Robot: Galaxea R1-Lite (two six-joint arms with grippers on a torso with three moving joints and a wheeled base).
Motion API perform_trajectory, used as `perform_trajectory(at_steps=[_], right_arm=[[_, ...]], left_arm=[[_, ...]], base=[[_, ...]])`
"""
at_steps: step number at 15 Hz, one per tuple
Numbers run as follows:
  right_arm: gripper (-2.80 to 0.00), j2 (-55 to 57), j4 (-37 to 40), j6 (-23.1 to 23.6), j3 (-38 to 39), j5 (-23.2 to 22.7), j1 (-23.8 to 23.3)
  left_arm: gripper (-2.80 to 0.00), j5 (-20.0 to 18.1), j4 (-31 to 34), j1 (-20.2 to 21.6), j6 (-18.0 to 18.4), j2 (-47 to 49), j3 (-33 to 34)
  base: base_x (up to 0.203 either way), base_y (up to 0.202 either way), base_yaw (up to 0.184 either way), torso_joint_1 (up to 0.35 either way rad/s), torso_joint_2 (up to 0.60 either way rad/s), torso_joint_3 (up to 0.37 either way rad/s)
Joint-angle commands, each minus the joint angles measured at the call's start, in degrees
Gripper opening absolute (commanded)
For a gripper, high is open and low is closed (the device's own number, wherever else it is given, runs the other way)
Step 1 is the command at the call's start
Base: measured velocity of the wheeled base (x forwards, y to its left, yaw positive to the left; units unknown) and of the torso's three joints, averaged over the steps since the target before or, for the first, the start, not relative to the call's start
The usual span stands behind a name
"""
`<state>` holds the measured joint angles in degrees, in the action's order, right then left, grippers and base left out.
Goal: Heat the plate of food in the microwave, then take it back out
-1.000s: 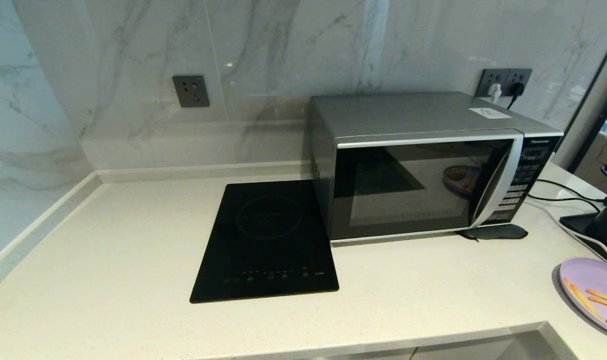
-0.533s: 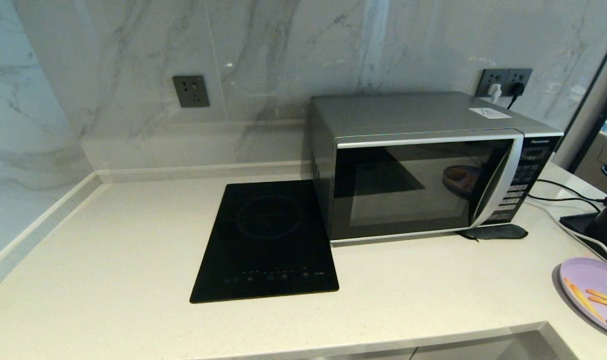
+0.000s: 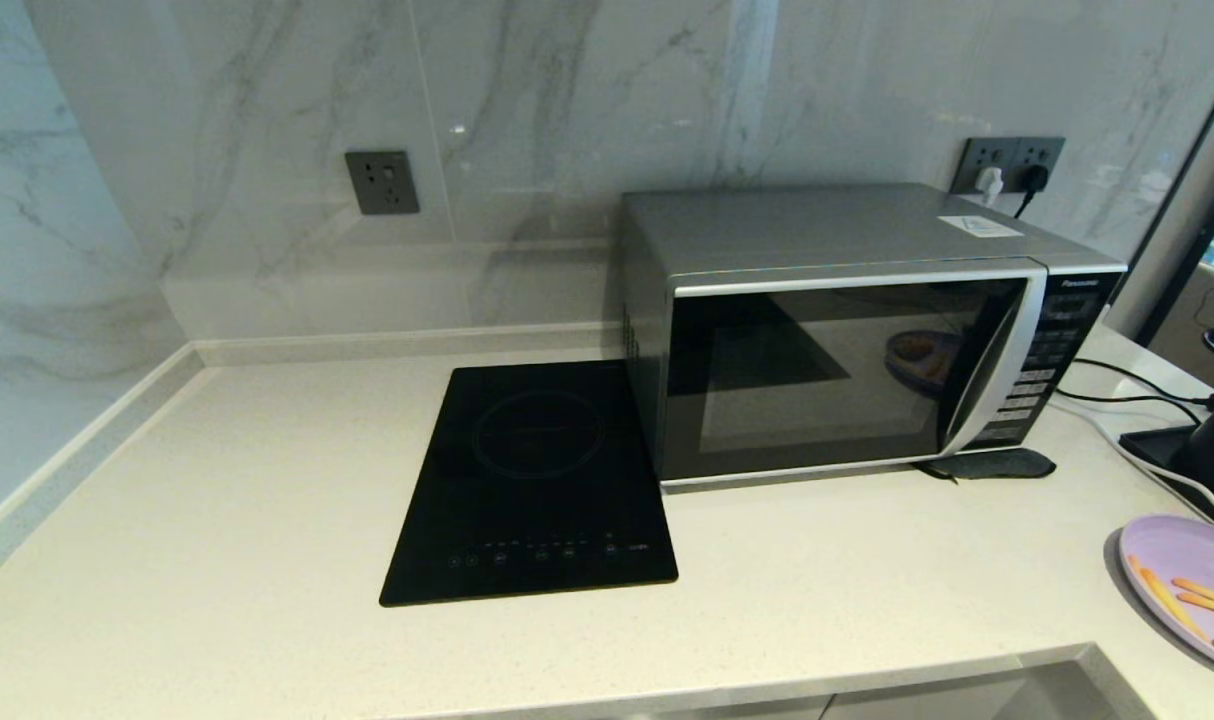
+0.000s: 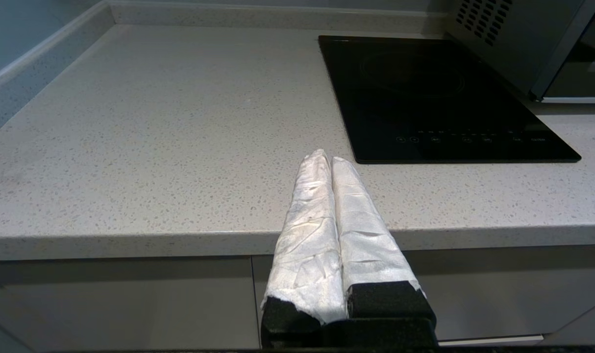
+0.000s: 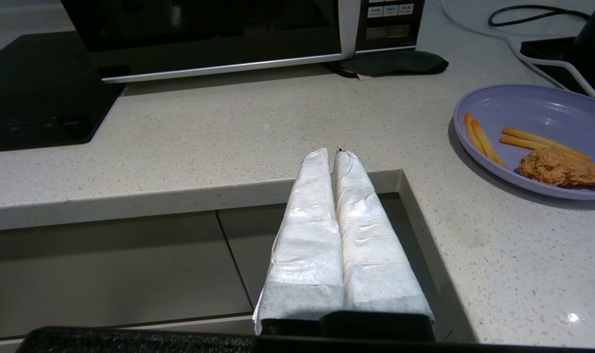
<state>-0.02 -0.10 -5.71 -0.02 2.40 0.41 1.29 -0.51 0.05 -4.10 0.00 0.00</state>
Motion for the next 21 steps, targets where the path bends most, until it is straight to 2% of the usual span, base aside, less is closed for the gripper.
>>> perform_trajectory(at_steps=[1, 21], right_arm=[[-2.8, 0.1, 0.0, -0.1, 0.1, 0.1, 0.0], [-2.8, 0.1, 0.0, -0.2, 0.1, 0.1, 0.0]], left_arm=[[-2.8, 0.0, 0.0, 0.0, 0.0, 0.1, 0.0], [-2.8, 0.0, 0.0, 0.0, 0.0, 0.1, 0.0]], base=[[0.0, 0.0, 0.0, 0.0, 0.0, 0.0], [0.0, 0.0, 0.0, 0.0, 0.0, 0.0]])
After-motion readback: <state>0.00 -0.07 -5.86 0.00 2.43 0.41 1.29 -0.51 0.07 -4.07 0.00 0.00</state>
